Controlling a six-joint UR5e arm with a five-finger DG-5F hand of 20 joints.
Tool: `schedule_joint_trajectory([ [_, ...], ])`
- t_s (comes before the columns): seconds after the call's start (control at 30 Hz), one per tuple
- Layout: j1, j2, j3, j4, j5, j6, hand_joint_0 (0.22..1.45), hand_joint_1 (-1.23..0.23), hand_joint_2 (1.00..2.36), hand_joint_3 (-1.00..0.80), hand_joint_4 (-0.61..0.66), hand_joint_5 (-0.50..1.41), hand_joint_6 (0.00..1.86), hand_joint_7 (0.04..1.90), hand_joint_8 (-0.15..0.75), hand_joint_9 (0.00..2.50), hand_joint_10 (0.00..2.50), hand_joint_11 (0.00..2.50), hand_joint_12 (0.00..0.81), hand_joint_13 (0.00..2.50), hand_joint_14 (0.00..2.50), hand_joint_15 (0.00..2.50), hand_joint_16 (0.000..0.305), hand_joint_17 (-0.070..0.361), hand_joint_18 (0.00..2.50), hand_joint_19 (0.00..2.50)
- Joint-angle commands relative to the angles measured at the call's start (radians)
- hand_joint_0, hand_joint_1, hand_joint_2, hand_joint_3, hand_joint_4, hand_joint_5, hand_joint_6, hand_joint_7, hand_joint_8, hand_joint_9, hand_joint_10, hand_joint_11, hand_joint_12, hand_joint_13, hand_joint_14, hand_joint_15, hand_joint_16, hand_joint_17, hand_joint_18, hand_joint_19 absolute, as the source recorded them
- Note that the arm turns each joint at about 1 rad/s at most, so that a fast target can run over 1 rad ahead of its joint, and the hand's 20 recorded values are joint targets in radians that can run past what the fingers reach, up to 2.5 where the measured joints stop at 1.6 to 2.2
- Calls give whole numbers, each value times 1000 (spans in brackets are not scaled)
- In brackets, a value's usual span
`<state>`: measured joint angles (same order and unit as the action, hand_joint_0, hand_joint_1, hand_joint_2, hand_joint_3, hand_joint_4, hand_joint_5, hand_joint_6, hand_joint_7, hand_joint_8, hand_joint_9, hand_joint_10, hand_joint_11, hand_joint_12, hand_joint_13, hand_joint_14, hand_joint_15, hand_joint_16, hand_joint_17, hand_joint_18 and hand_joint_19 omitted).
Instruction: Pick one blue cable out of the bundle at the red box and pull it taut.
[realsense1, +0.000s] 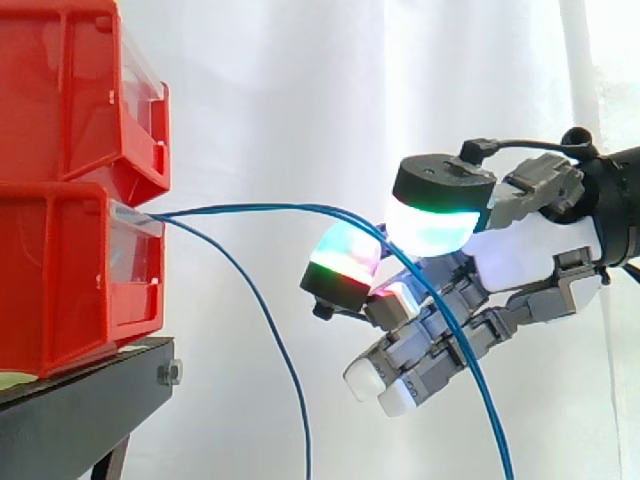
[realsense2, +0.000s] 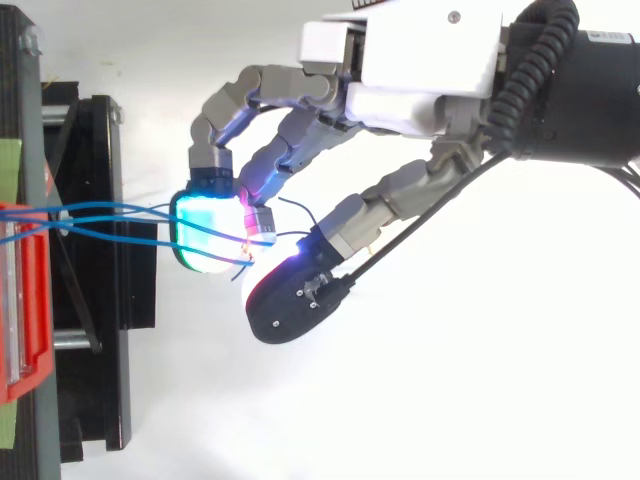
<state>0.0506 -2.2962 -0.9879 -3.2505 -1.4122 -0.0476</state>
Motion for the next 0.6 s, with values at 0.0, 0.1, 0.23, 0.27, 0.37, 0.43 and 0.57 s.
schedule_joint_trajectory([
  [0.0,0,0,0,0,1,0,505,-961,1000,-500,57,-238,930,862,255,864,9,1086,377,646,13,382,52,117,593,187],
  [0.1,0,0,0,0,-1,0,464,-839,1000,-500,79,-229,928,833,281,898,7,1079,398,654,12,384,55,124,612,209],
  [0.23,0,0,-1,0,-2,0,518,-749,1000,-500,61,-227,917,867,268,899,10,1093,385,649,13,397,52,117,590,230],
  [0.27,0,0,0,0,-2,0,545,-755,1000,-500,60,-226,914,887,262,900,11,1102,380,646,15,397,51,114,578,240],
  [0.37,0,0,0,0,-4,0,571,-748,1000,-500,52,-226,912,908,262,901,12,1093,375,645,13,401,50,112,568,251],
  [0.43,0,1,0,0,-4,0,580,-744,1000,-500,52,-226,912,912,265,901,11,1105,374,641,13,400,49,111,564,259],
  [0.57,0,0,0,0,-4,0,593,-700,1002,-467,55,-221,912,910,266,904,12,1098,374,639,15,402,49,110,558,278],
])
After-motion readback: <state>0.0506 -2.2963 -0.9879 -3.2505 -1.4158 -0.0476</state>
